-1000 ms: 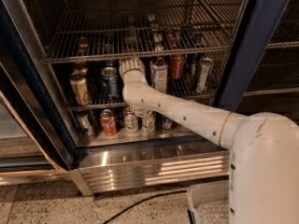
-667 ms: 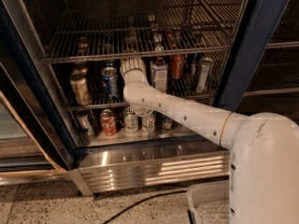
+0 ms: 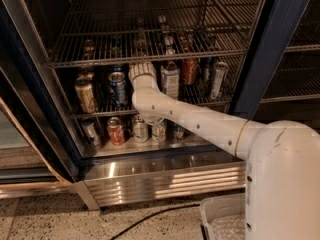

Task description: Pick water bottle from middle shelf of fridge

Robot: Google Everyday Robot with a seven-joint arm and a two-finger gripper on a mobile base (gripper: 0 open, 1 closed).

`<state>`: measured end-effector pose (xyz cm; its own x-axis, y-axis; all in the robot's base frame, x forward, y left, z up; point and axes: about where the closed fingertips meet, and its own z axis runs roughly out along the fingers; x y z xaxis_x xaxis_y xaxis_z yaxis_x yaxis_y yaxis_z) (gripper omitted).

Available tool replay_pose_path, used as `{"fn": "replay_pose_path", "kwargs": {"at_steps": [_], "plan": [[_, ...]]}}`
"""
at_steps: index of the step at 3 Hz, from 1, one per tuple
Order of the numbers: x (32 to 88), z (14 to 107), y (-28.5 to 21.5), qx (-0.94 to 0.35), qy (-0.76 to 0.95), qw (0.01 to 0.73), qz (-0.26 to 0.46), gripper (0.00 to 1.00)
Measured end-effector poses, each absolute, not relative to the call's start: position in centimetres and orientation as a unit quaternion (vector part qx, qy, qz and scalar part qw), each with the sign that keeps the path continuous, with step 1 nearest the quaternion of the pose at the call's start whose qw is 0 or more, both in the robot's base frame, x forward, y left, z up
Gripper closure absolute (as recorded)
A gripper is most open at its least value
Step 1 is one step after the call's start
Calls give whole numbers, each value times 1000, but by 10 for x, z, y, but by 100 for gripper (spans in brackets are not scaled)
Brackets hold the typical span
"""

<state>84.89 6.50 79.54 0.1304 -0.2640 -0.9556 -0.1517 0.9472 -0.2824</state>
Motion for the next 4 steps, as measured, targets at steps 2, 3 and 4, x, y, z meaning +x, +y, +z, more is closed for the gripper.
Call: {"fn": "replay_pose_path", "kwargs": {"at_steps": [2, 3, 4], "plan": [[849, 795, 65, -158, 658, 735, -38, 62], [849, 795, 65, -158, 658, 735, -38, 58], [849, 795, 65, -158, 658, 735, -38, 55]]}}
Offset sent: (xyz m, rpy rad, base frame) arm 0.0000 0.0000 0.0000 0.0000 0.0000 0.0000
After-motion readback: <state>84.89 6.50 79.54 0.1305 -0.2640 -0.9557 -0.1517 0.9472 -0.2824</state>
